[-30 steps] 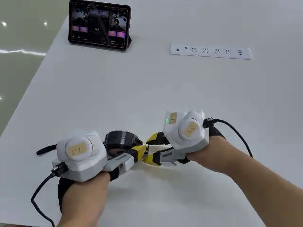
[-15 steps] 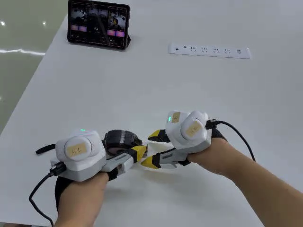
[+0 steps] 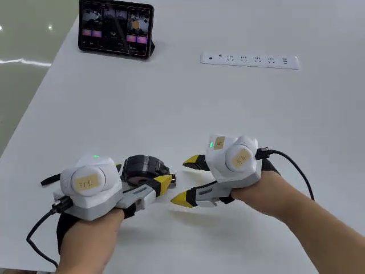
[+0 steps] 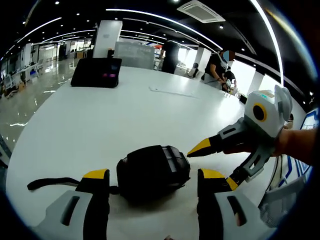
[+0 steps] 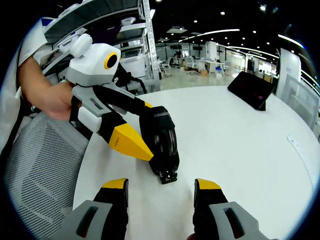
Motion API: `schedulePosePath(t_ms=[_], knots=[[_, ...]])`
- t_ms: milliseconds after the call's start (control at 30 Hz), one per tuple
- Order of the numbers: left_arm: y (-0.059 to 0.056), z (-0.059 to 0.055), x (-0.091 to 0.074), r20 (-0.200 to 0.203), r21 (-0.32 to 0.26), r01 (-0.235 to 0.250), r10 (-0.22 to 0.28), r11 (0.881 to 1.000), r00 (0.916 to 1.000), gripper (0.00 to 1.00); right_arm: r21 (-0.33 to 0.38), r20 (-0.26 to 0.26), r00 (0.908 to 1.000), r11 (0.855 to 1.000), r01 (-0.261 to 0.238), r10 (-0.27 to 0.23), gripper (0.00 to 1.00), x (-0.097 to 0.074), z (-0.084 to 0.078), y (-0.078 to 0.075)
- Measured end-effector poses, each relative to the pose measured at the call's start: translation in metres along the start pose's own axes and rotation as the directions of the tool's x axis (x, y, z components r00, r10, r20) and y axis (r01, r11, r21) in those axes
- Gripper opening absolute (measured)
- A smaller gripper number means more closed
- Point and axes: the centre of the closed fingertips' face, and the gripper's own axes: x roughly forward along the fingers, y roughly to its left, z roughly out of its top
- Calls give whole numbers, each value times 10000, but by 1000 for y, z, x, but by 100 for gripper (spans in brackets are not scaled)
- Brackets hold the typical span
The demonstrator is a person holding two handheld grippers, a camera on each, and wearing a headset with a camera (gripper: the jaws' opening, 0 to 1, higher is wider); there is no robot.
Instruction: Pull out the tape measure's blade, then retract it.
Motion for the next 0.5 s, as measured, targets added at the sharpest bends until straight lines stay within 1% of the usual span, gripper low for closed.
schedulePosePath(t_ms=[133,267,367,433,500], knots=[[-2,0,-2,-7,185,109,-109,9998,9999,69,183,127,9996,9995,245,-247,54,-7,0,-4],[-6,0,-5,1,425,318,-318,9986,9995,70,301,79,9988,9983,490,-492,59,-15,-4,-7],[-7,2,-8,49,637,412,-416,9971,9991,71,377,148,9976,9970,673,-679,62,-21,-5,-8],[-7,2,-9,4,770,444,-446,9960,9990,73,455,188,9966,9958,794,-803,66,-25,-5,-9],[-8,2,-11,-14,853,564,-565,9948,9984,74,467,195,9955,9947,915,-925,67,-29,-7,-10]])
